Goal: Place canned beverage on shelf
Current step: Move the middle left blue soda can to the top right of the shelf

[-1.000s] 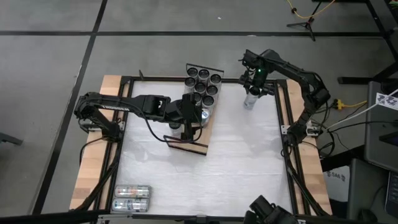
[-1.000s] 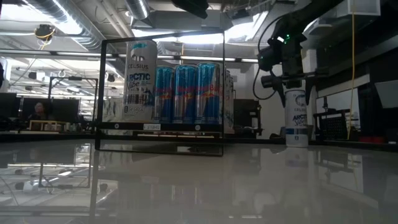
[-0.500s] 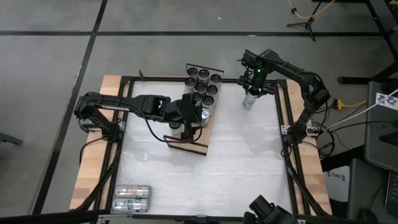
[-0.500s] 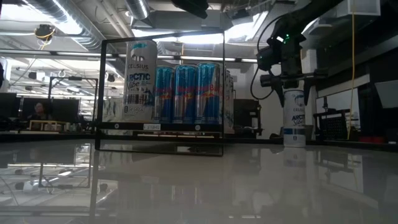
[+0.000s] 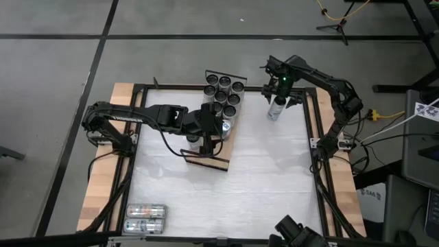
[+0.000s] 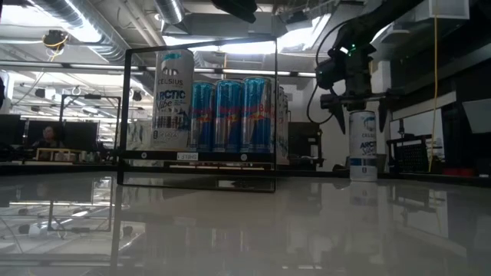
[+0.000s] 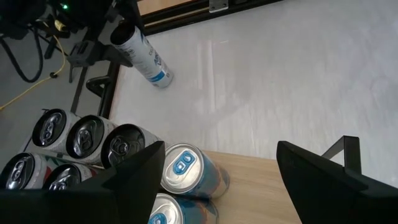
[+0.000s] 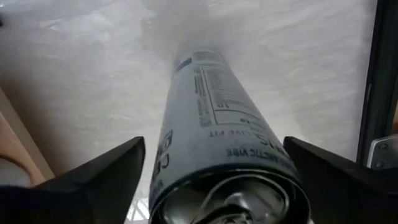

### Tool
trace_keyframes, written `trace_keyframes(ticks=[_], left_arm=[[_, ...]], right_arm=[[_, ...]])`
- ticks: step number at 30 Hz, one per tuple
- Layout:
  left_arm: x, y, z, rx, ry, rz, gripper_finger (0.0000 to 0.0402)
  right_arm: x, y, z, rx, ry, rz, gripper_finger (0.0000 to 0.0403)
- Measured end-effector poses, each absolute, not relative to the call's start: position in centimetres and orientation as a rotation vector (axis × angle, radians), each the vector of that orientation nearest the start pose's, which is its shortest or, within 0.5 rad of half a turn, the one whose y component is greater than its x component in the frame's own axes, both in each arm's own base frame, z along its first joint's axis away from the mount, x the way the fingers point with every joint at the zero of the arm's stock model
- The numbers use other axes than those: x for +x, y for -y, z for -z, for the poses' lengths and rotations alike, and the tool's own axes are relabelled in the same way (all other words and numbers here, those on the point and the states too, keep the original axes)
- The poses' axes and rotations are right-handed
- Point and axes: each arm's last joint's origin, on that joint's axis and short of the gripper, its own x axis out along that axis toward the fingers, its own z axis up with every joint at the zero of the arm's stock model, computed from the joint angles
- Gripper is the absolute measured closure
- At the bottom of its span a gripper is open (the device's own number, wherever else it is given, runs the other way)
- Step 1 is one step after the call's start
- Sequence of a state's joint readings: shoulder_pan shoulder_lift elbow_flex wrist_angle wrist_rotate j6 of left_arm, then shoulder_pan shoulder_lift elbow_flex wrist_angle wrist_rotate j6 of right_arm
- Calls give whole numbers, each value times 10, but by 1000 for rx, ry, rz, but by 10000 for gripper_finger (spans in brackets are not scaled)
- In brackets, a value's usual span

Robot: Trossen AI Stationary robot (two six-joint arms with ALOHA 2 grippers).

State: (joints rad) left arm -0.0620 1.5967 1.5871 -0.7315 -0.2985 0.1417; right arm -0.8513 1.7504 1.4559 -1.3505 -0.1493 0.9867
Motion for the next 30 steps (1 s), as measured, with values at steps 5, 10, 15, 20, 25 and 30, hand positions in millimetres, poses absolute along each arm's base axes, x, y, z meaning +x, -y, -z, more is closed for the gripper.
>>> trace_keyframes(ticks=[5,10,15,20,25,30], left_arm=[[343,13,-361,268,-747,-174,99],[343,13,-361,268,-747,-174,99],[343,13,-361,267,-747,-174,99],[343,13,-361,268,-747,-174,99],[343,13,-361,267,-747,-174,99],[343,13,-361,266,-747,-174,99]], right_arm=[[209,232,-254,1551,-1153,1293,5],[209,231,-254,1504,-1188,1244,12],[208,231,-254,1439,-1230,1176,11],[208,230,-257,1376,-1257,1111,11],[209,233,-270,1301,-1257,1070,11],[212,237,-294,1251,-1200,1049,10]])
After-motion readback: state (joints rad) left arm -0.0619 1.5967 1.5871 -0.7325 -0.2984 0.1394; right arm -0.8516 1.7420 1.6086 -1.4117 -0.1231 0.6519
